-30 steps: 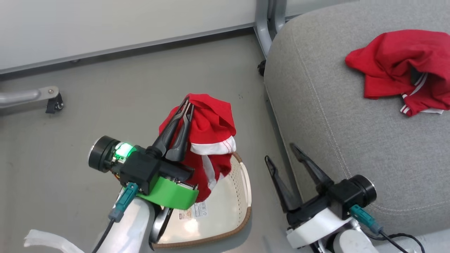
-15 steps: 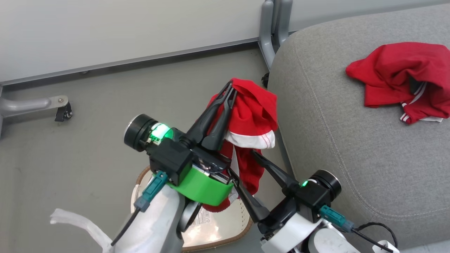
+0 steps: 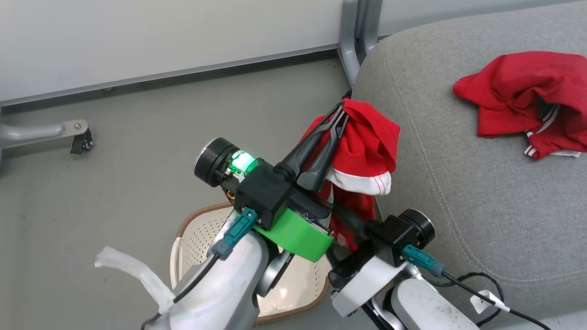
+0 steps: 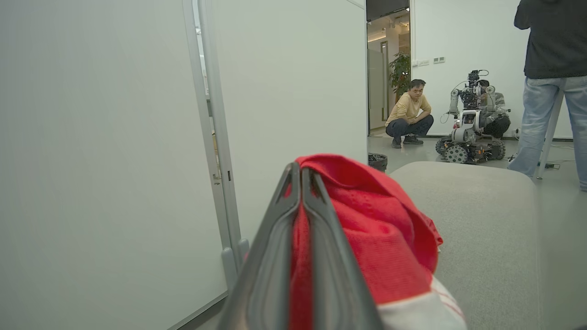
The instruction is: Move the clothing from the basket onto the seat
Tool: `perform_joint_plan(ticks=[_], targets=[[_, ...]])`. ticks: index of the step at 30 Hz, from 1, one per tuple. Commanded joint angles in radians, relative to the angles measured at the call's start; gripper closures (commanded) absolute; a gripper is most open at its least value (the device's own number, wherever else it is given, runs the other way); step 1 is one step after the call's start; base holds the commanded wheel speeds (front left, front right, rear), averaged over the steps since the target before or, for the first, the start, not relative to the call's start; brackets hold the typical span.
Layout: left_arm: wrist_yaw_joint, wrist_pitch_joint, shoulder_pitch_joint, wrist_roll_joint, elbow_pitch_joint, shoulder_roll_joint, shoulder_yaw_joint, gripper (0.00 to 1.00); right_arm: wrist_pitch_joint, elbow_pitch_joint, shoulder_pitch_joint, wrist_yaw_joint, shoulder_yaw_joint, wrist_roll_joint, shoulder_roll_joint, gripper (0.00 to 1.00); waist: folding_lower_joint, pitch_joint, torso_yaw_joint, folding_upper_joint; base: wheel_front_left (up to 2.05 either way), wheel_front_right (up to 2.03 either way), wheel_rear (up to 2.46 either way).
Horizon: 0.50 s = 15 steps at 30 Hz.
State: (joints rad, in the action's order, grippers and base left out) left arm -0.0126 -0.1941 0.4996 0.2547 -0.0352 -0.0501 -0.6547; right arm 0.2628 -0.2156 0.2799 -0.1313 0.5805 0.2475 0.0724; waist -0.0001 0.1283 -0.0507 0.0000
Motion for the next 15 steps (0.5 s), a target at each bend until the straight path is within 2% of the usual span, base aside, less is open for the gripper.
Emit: perform_joint_plan(ticks=[1, 7, 15], targets=[[0.009, 0.007, 0.021, 0.003, -0.008, -0.001, -0.001, 1.0, 0.003, -0.008, 0.009, 0.001, -0.003, -0.005, -0.005, 1.0, 0.0001, 0.006, 0.002, 0.0, 0.0, 0.0, 0.0], [0.021, 0.016, 0.038, -0.003, -0.068, -0.022, 0.015, 1.0, 0.003, 0.001, -0.012, 0.001, -0.037, -0.015, 0.0, 1.0, 0.0001, 0.017, 0.003, 0.0, 0.0, 0.0, 0.0], [0.017, 0.013, 0.054, 0.023, -0.159, -0.021, 0.026, 1.0, 0.003, 0.042, -0.053, 0.001, -0.089, -0.017, 0.024, 1.0, 0.0001, 0.023, -0.008, 0.0, 0.0, 0.0, 0.0]])
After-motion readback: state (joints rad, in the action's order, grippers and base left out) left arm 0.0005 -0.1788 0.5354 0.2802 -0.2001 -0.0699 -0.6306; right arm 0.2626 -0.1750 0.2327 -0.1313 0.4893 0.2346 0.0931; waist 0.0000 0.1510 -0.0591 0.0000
